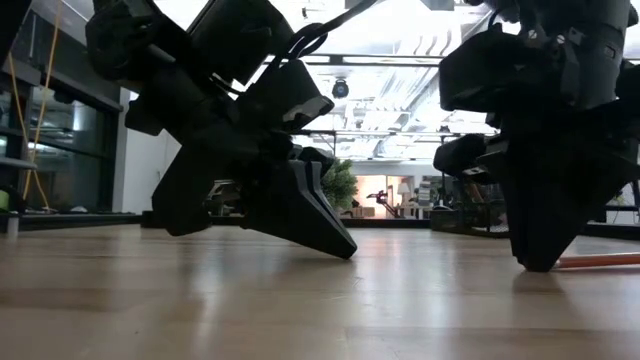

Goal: Pick and place office supplies into organizer
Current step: Put the right pencil into the desk organizer

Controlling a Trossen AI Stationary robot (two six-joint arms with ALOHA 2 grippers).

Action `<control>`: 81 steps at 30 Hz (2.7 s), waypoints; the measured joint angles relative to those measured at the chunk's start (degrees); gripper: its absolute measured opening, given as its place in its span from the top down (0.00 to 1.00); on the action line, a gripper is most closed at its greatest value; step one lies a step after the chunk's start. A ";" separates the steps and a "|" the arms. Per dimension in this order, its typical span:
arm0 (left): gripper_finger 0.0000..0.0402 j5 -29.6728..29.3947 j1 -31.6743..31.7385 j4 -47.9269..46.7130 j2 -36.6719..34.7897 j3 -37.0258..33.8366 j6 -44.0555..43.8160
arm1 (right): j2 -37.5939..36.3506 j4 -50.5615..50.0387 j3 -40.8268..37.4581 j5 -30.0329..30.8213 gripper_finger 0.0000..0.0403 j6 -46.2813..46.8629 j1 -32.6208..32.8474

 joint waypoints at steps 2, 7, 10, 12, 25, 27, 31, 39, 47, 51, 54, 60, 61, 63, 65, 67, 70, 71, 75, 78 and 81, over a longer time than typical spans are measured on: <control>1.00 0.00 -0.01 -0.02 0.00 0.00 0.01 | 0.02 -0.17 0.00 0.74 0.96 0.09 0.02; 1.00 0.00 -0.01 -0.04 0.00 0.00 0.45 | -0.03 -0.14 -0.05 1.62 0.98 0.07 0.06; 1.00 0.00 -0.01 -0.04 0.00 0.00 0.45 | -0.28 -0.20 -0.13 1.81 0.99 -0.03 0.06; 1.00 0.00 -0.01 -0.03 0.00 0.00 0.45 | -0.84 -0.23 -0.17 2.11 0.99 -0.01 0.09; 1.00 0.00 0.00 -0.17 0.00 0.00 1.76 | -8.88 -9.61 -0.42 9.49 1.00 1.54 0.24; 1.00 -0.04 -0.01 -0.20 0.00 0.00 1.96 | -9.83 -9.68 -0.37 10.16 1.00 1.58 0.18; 1.00 -0.53 -0.01 -0.33 -0.02 0.00 1.96 | -11.56 -10.17 -0.35 11.98 1.00 1.31 0.15; 1.00 -0.84 -0.01 -0.42 -0.02 0.00 1.96 | -15.01 -12.44 -0.26 14.48 0.99 1.28 0.17; 1.00 -0.87 -0.01 -0.48 -0.02 0.00 2.83 | -15.82 -20.38 5.26 16.62 0.99 2.27 0.18; 1.00 -0.90 -0.01 -0.55 -0.02 0.00 2.92 | -15.82 -23.53 6.30 17.76 1.00 2.30 -0.38; 1.00 -1.11 -0.01 -1.08 -0.07 0.00 3.03 | -15.82 -33.32 6.29 21.83 1.00 6.13 -1.73; 1.00 -1.14 -0.01 -2.41 -0.20 0.02 3.44 | -17.04 -53.90 3.33 25.64 0.98 20.91 -4.11; 1.00 -1.13 -0.01 -2.47 -0.20 0.02 3.44 | -17.88 -55.42 2.10 25.61 0.98 22.62 -4.09; 1.00 -1.14 -0.01 -2.47 -0.20 0.02 3.49 | -20.28 -56.08 -1.08 25.36 0.99 25.84 -4.05; 1.00 -1.14 -0.01 -2.55 -0.20 0.02 4.15 | -23.59 -56.16 -4.46 24.34 1.00 29.14 -3.65; 1.00 -1.12 -0.01 -2.60 -0.20 0.02 4.37 | -27.66 -56.06 -7.76 24.37 1.00 32.49 -3.00; 1.00 -1.14 -0.01 -2.45 -0.19 -0.02 4.47 | -34.95 -54.40 -13.13 25.09 0.99 36.38 -2.32; 1.00 -1.14 -0.01 -2.37 -0.17 -0.02 4.49 | -37.56 -53.32 -14.92 24.68 0.99 37.26 -2.25; 1.00 -1.14 -0.01 -2.03 -0.13 -0.08 4.52 | -47.65 -47.74 -22.17 20.00 0.99 37.95 -2.23; 1.00 -1.14 -0.01 -1.96 -0.13 -0.09 4.51 | -53.87 -41.68 -25.95 18.11 0.98 37.49 -2.27; 1.00 -1.14 -0.01 -1.85 -0.11 -0.11 4.50 | -57.40 -38.63 -28.02 18.28 0.95 38.86 -2.56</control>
